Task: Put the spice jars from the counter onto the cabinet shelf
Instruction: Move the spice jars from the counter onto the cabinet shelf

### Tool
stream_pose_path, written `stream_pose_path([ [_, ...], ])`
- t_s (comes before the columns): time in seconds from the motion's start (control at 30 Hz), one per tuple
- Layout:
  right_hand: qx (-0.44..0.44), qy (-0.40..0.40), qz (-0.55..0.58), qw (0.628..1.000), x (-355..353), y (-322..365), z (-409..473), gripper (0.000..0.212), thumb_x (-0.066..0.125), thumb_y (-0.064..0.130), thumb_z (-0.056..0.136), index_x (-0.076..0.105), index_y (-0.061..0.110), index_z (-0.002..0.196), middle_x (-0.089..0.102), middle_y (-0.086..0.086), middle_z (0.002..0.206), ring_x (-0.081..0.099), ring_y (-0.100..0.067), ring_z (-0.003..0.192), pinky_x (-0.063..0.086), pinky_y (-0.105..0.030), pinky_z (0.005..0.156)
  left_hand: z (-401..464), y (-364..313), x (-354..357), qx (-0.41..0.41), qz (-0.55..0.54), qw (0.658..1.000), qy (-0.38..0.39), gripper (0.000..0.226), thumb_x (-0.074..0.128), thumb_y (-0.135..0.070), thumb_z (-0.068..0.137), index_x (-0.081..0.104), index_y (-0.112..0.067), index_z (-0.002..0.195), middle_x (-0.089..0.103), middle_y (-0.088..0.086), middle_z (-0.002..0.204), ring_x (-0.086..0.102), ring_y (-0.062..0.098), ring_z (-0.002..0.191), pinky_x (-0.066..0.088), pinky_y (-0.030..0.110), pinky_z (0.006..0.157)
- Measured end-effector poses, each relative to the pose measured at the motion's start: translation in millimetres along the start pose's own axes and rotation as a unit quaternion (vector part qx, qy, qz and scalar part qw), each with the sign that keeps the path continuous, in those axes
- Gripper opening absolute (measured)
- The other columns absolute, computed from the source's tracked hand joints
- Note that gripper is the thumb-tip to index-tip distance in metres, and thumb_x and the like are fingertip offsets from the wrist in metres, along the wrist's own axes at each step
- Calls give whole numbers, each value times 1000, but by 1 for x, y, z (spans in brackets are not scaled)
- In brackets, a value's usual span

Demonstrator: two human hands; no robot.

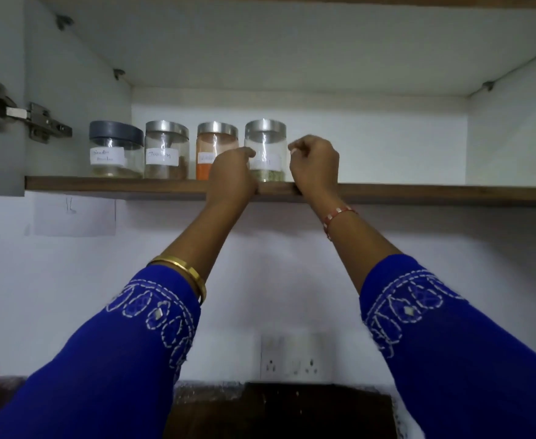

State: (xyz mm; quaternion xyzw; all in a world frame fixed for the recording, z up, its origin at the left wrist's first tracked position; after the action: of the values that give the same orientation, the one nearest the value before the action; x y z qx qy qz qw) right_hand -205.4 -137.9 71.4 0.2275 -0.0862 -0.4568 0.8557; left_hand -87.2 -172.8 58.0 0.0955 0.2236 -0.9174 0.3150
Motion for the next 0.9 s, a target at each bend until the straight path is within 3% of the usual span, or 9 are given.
stream_pose_path([
  [0.13,-107,28,-34,993,-25,-2,-60,22,50,1,86,66,-1,101,67,-14,98,57,-16,84,39,-9,70,-63,-4,5,117,-81,989,-43,46,40,11,80,58,-3,121,63,15,121,57,26,114,41,24,98],
  [0.27,-134,14,-39,990,-59,-23,-131,22,54,4,84,68,-4,99,70,-17,98,65,-23,91,47,-20,82,-145,-9,16,114,-138,984,-24,42,40,9,85,58,-2,121,61,15,126,54,24,122,35,25,108],
  [0.37,-59,13,-46,997,-90,-45,-189,25,54,9,86,68,0,104,70,-14,104,65,-21,98,52,-26,87,-209,-17,17,65,-198,978,23,38,44,3,89,58,-6,122,61,9,127,51,10,119,28,2,102],
  [0.43,-7,21,-44,999,-112,-58,-229,24,54,9,86,69,2,104,70,-11,105,64,-17,98,51,-21,88,-251,-18,19,29,-231,970,62,36,44,-2,90,58,-9,122,60,3,126,47,5,117,25,-5,98],
  [0.53,87,49,-45,994,-144,-78,-291,21,57,7,87,69,4,104,67,-2,103,61,-8,96,47,-7,85,-317,-15,23,-9,-264,954,140,36,45,-2,89,58,-9,122,54,-8,121,47,0,116,28,-6,97],
  [0.67,207,97,-44,972,-182,-98,-373,19,62,4,85,67,5,104,66,0,100,62,-3,89,50,-7,82,-395,-9,29,-42,-292,926,236,34,47,-2,88,59,-4,120,54,-5,118,43,-8,114,30,-4,96],
  [0.73,264,108,-62,956,-197,-104,-410,20,63,4,85,67,6,105,67,0,99,62,-3,88,48,-4,80,-426,-9,32,-99,-296,906,287,34,48,-1,90,57,-8,122,53,-8,120,44,-8,115,32,-2,96],
  [0.83,345,129,-113,923,-221,-108,-453,23,63,7,85,66,6,108,68,-6,106,62,-11,95,49,-14,85,-465,-15,35,-168,-281,880,343,35,46,-3,92,56,-13,125,54,-9,122,46,-1,117,35,6,97],
  [0.9,402,165,-127,892,-235,-109,-479,25,64,10,85,64,10,110,64,-5,111,58,-10,99,49,-25,91,-493,-20,39,-183,-278,864,379,35,47,-3,92,55,-12,125,55,-8,122,49,-4,111,36,-1,90],
])
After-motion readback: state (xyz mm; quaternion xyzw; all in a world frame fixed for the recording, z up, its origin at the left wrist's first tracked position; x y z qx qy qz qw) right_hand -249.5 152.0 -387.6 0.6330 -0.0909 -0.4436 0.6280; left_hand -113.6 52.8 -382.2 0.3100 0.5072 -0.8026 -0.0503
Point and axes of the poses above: each hand's wrist, its own z-axis towards the middle knuckle, its own x-axis out of the palm, y = z × x, the point moved 1 cm from there along z, towards the middle knuckle
